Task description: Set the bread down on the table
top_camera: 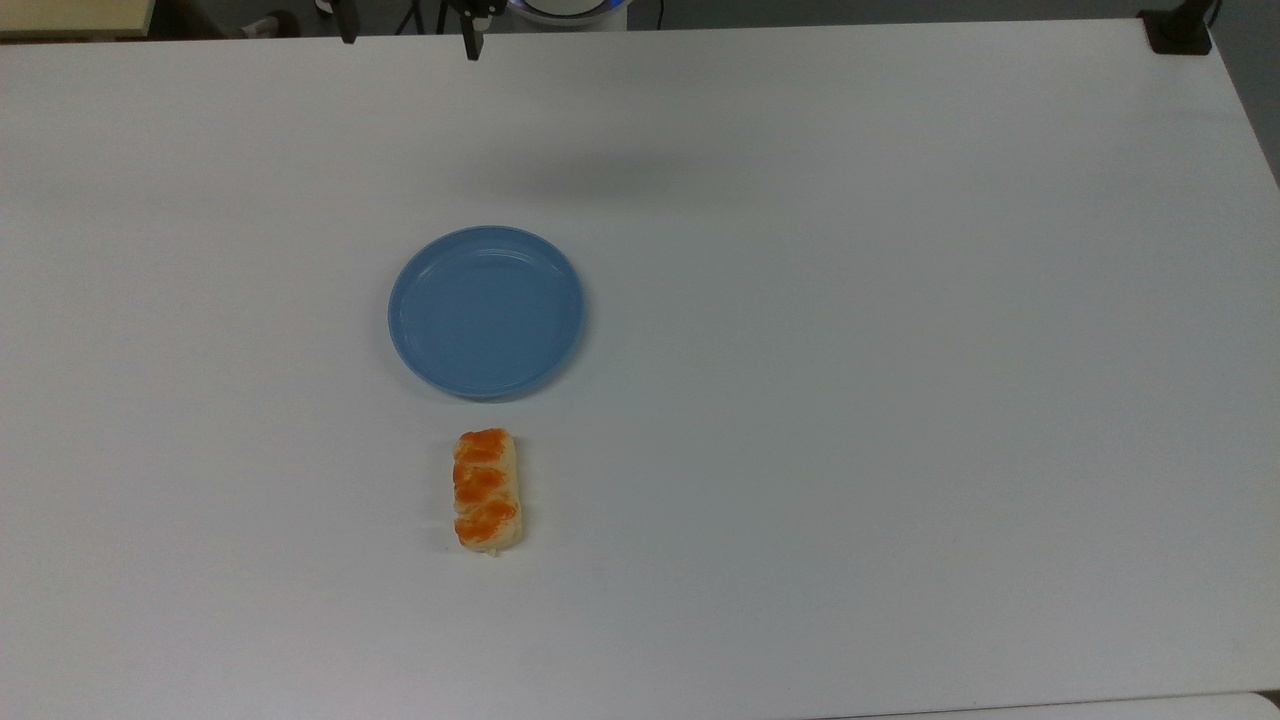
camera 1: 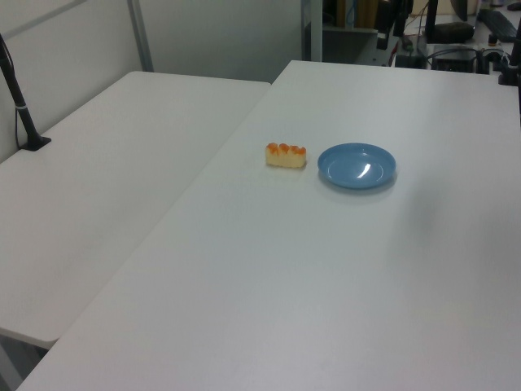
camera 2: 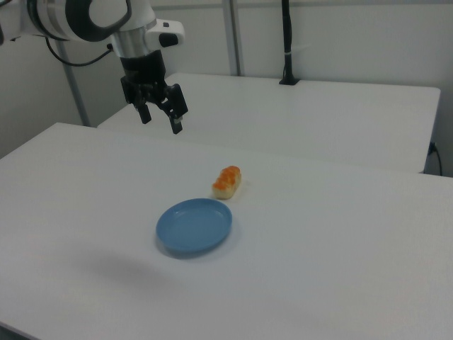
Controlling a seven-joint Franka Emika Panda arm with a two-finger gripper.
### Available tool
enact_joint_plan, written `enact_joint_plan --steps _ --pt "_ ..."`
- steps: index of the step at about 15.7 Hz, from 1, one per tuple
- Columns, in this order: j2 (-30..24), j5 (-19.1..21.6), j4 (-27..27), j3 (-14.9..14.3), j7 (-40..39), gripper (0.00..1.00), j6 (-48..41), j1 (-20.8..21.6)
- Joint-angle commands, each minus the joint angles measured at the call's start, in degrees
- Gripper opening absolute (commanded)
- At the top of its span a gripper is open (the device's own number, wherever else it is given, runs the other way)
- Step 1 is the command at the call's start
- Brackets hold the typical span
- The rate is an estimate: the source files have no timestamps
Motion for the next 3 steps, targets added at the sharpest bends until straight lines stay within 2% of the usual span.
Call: enact_joint_plan --steps 1,3 --pt "-1.0 0.9 -1.9 -1.3 -2.6 1.0 2.2 1.2" --pt "-1.0 0.9 -1.9 -1.3 -2.6 1.0 2.2 1.2"
